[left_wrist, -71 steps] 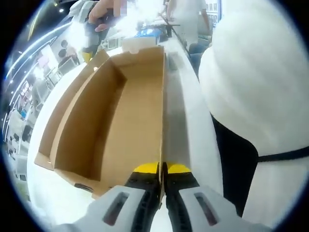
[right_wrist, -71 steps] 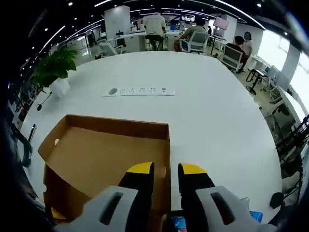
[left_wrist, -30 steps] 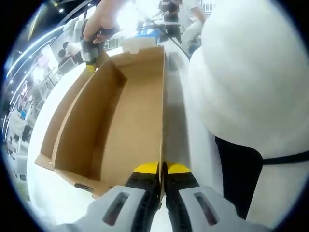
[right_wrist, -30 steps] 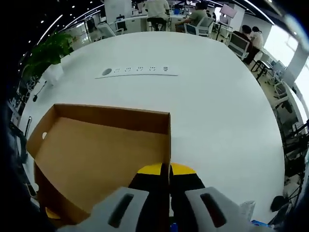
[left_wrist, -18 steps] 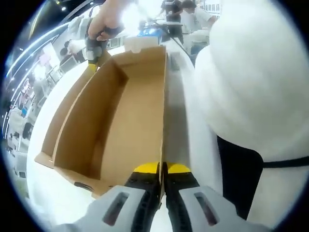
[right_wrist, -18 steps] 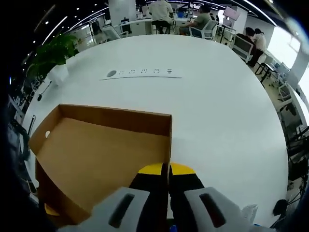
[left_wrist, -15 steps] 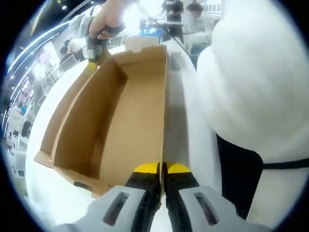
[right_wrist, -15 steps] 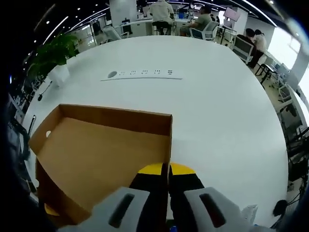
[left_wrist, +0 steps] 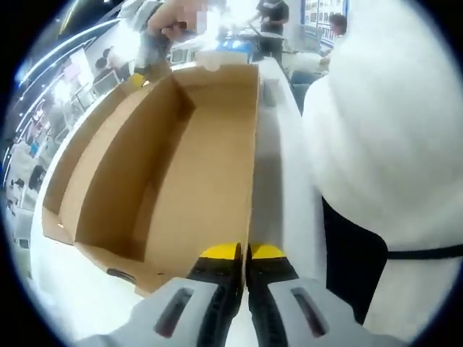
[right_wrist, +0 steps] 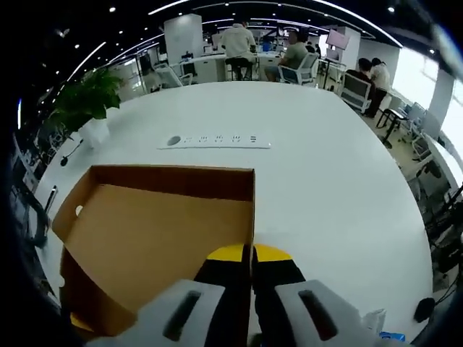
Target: Operate the shoe box by opening the lid, removing the specified soft item, and placing it in the target area until the item is outside and the box remains undamaged.
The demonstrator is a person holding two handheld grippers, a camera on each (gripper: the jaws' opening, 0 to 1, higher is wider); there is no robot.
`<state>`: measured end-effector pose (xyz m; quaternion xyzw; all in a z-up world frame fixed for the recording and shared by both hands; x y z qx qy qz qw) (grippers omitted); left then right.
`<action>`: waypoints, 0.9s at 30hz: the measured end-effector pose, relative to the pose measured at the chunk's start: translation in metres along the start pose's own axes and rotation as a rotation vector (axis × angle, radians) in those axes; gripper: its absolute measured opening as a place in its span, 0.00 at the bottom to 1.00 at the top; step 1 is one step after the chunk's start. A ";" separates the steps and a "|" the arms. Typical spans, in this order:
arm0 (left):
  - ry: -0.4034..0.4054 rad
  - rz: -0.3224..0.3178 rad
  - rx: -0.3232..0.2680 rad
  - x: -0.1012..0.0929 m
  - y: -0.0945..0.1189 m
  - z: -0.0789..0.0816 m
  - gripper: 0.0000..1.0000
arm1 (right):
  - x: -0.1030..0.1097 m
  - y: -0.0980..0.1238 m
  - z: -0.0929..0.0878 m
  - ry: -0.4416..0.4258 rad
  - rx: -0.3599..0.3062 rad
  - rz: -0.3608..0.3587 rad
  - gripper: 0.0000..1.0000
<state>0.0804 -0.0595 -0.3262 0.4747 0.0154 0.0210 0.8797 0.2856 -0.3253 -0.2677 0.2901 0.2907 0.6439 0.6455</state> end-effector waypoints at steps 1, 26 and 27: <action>-0.010 0.003 0.001 0.000 0.000 -0.001 0.02 | 0.000 0.002 0.002 -0.005 -0.009 0.000 0.00; 0.050 -0.001 0.033 0.002 0.001 -0.003 0.03 | 0.001 0.037 0.015 -0.041 -0.199 0.037 0.00; 0.051 0.001 0.038 0.002 0.001 -0.003 0.03 | 0.001 0.037 0.014 -0.040 -0.193 0.029 0.00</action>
Point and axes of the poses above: the point that each gripper's makers call its tool centre point, and the gripper's own axes: y roughly backward along the fingers, x roughly to its left, z roughly out of its top, the point moved 1 cm from there along y, roughly backward along the fingers
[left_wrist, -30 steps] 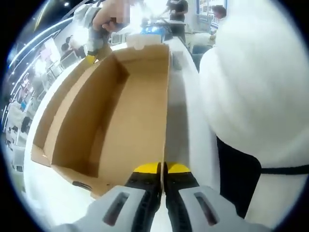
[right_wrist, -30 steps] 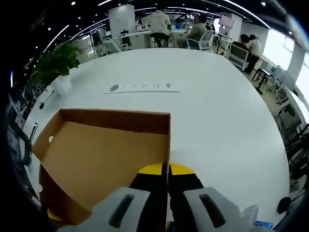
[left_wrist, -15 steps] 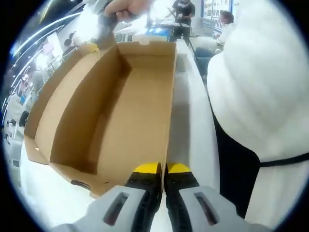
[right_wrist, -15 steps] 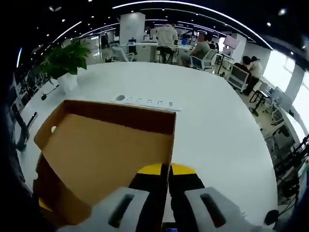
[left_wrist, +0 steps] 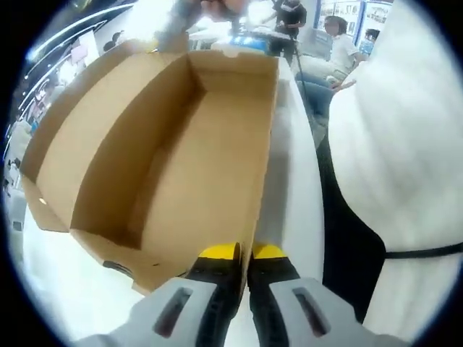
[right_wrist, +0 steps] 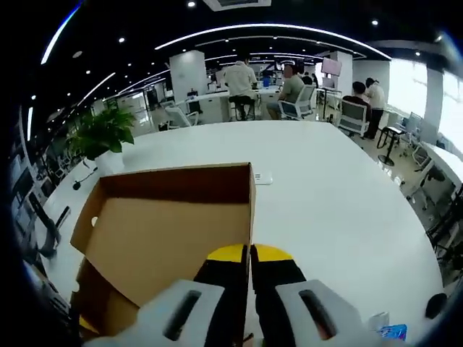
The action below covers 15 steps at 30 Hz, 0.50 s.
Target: Operate the shoe box by opening the lid, removing the specified soft item, and placing it in the target area until the item is outside and the box remains undamaged.
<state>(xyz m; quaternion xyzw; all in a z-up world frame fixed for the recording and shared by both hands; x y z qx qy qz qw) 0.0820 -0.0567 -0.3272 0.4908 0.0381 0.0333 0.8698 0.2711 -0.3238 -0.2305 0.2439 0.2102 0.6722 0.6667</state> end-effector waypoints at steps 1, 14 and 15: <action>-0.002 0.001 0.007 0.000 -0.001 0.000 0.03 | 0.000 0.002 -0.001 0.013 -0.001 -0.010 0.00; 0.081 0.015 0.053 0.003 -0.001 -0.001 0.04 | 0.012 0.029 0.019 0.146 -0.104 -0.009 0.00; 0.080 0.015 0.053 0.003 -0.001 0.000 0.04 | 0.011 0.030 0.019 0.139 -0.101 -0.009 0.00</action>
Point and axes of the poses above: the point that each gripper's makers call its tool centre point, and the gripper's own axes: y roughly backward along the fingers, x roughly to its left, z roughly out of its top, the point moved 1 cm from there along y, roughly backward along the fingers
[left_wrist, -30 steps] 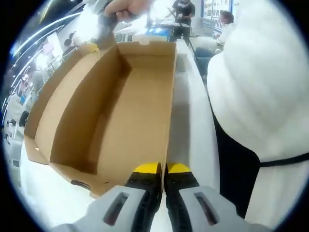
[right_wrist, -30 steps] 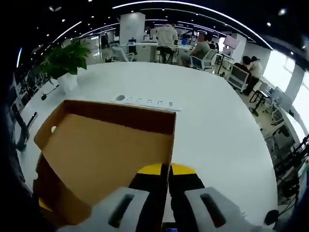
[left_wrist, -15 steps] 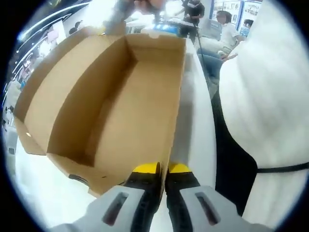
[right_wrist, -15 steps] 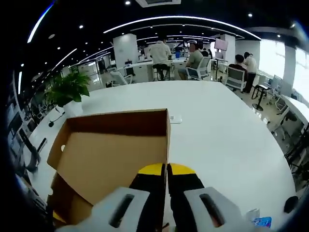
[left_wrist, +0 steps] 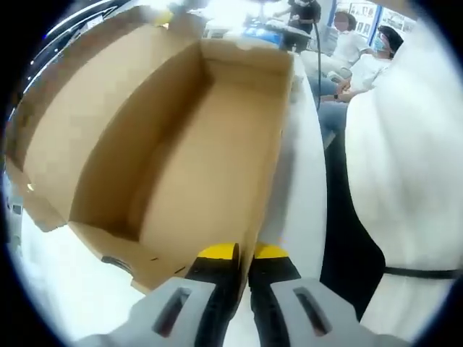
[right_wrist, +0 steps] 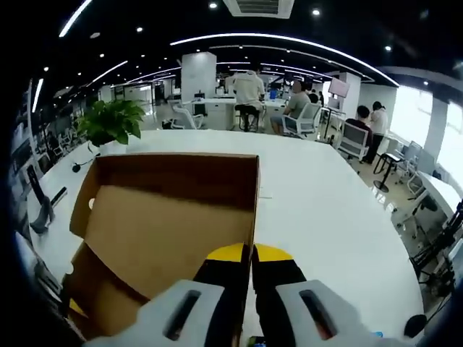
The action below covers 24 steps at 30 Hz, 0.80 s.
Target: Operate the shoe box by opening the lid, removing the specified soft item, and placing it in the target area until the item is outside and the box remains undamaged.
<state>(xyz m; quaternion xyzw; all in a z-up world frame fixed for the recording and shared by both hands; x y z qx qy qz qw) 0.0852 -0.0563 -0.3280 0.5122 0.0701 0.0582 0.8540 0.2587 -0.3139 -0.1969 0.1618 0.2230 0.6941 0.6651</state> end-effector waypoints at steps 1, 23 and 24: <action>-0.001 0.000 0.001 0.000 0.000 0.001 0.04 | 0.000 0.001 0.000 -0.016 0.003 0.001 0.00; -0.094 0.016 0.030 0.006 -0.001 -0.003 0.03 | -0.004 0.022 -0.022 -0.029 0.030 0.012 0.00; -0.094 0.014 0.032 0.007 0.000 -0.004 0.03 | -0.003 0.024 -0.022 -0.019 0.032 0.019 0.00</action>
Point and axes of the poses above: the point that each gripper's makers call its tool centre point, and the gripper's own axes: y roughly backward along the fingers, x roughly to its left, z roughly out of its top, the point moved 1 cm from there along y, roughly backward along the fingers
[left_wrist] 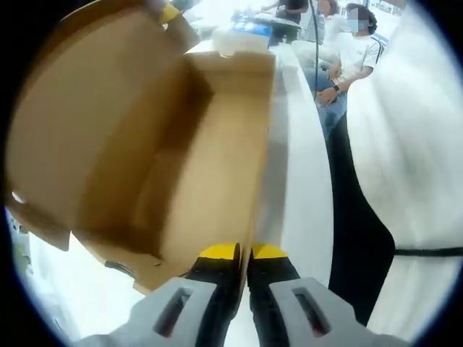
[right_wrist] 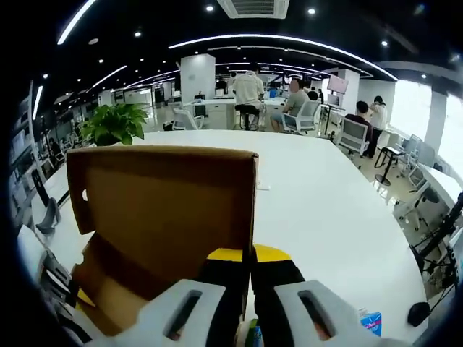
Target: Operate the shoe box by opening the lid, removing the specified soft item, and placing it in the target area until the item is outside and the box remains undamaged.
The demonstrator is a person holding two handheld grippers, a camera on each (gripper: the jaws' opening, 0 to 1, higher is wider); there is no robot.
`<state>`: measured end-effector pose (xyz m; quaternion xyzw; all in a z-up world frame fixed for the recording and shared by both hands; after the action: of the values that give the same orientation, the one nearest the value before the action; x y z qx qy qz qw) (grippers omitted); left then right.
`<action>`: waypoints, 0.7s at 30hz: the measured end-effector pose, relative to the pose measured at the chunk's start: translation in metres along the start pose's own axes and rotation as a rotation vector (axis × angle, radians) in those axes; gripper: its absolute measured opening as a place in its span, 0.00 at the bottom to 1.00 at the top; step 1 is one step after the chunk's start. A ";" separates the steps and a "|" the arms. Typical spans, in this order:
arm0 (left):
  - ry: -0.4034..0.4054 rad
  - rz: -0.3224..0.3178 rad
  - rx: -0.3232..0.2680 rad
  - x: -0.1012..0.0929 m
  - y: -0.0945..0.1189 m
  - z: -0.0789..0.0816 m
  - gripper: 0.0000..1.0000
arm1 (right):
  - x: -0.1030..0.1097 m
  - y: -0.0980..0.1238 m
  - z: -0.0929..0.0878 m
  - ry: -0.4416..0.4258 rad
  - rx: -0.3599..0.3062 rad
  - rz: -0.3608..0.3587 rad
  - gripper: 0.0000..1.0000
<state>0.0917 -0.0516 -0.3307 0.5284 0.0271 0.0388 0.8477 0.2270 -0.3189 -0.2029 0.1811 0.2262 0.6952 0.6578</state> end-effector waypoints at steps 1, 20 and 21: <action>0.001 -0.001 0.001 0.001 0.000 -0.001 0.03 | 0.001 0.001 -0.001 0.015 0.001 -0.001 0.00; -0.026 0.010 0.000 0.004 0.001 -0.003 0.05 | 0.006 0.018 -0.011 0.024 -0.009 -0.021 0.00; -0.028 0.012 -0.002 0.004 0.001 -0.003 0.05 | 0.006 0.018 -0.011 0.023 -0.010 -0.021 0.00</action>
<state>0.0956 -0.0479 -0.3314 0.5283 0.0119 0.0367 0.8482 0.2054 -0.3148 -0.2029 0.1676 0.2322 0.6912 0.6635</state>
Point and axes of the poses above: the point that each gripper's makers call its tool centre point, and the gripper's own axes: y roughly backward along the fingers, x roughly to its left, z roughly out of its top, the point moved 1 cm from there along y, roughly backward along the fingers
